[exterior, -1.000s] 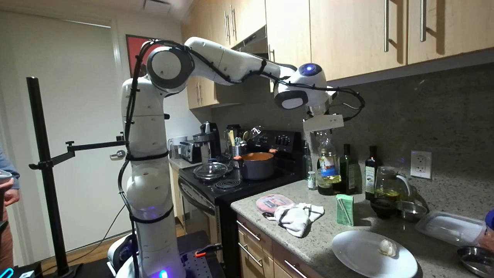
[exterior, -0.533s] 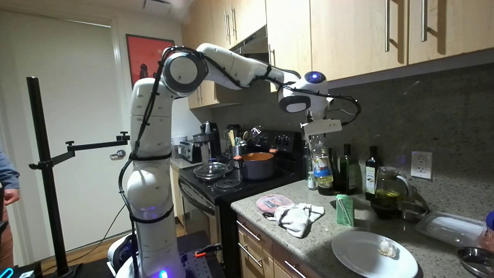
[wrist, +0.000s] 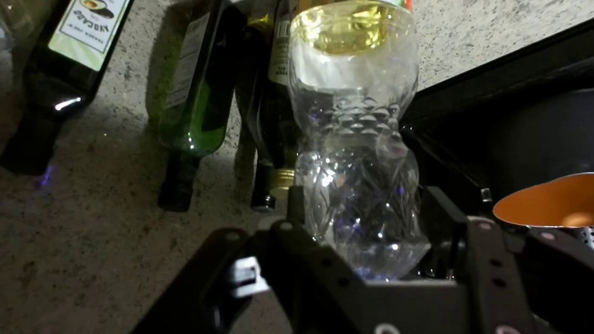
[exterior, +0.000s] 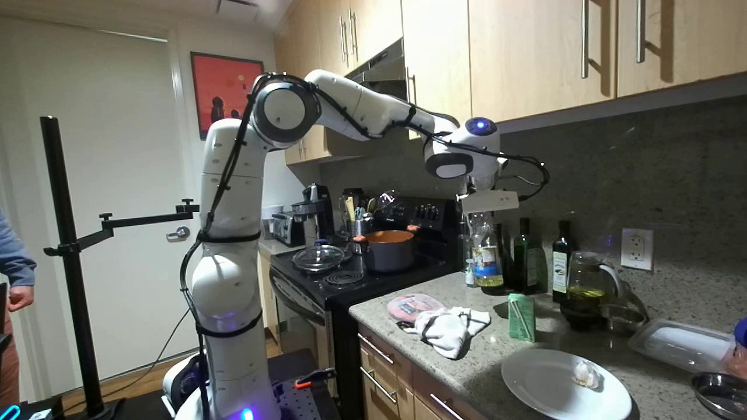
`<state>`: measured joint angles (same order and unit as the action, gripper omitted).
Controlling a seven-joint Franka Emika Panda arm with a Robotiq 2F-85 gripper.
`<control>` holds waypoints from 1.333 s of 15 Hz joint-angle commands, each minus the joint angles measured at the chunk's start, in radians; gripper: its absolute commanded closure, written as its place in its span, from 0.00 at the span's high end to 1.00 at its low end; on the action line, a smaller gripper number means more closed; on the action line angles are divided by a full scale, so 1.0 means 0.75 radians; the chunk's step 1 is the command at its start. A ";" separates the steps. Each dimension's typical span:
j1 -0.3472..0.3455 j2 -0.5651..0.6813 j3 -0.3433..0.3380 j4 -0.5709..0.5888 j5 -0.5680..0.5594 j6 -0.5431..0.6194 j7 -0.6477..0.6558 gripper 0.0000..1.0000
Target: Move the bottle of oil on the white plate to the left, put the garlic on the white plate in the silver pot
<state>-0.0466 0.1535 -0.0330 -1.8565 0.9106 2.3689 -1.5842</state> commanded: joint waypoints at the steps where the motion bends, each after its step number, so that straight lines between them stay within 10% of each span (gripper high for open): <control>1: -0.038 0.034 0.016 -0.011 0.082 0.024 -0.018 0.39; 10: -0.100 0.103 0.009 -0.053 0.706 0.027 -0.285 0.39; 19: -0.013 0.164 0.004 -0.042 0.609 0.073 -0.278 0.39; 20: -0.008 0.170 0.006 -0.042 0.604 0.074 -0.278 0.64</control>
<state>-0.0491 0.2813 -0.0319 -1.8891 1.3675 2.4243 -1.7962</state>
